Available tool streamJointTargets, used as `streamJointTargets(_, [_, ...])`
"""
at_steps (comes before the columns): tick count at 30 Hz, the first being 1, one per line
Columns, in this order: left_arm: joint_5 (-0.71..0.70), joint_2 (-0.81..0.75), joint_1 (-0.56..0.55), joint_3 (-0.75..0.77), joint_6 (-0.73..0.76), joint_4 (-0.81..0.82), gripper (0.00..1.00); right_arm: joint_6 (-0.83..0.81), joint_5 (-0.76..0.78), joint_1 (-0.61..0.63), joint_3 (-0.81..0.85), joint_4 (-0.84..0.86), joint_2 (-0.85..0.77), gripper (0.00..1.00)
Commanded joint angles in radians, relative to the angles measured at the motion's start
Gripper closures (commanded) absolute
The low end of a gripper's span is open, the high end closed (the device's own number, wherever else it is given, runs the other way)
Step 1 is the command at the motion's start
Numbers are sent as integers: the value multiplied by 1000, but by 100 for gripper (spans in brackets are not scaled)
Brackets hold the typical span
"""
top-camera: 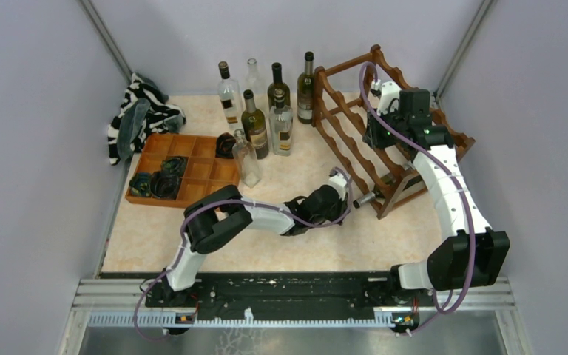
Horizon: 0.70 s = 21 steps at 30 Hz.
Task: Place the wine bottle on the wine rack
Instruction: Place the wine bottle in the wine rack.
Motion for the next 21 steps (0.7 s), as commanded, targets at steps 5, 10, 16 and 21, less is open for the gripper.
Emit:
streamJointTargets(5, [73,92,-5,194,57,-115,85,8,-53,27,-9,-4,5,76])
streamJointTargets(10, [77,142,-2,261,64,-139,85,10,-26,27,-17,0,-7,76])
streamJointTargets(16, [68,101,0,218,59,-144,79,12,13,28,-31,8,-19,76])
streamJointTargets(21, [67,-23,0,64,42,-145,65,6,22,27,-32,14,-16,74])
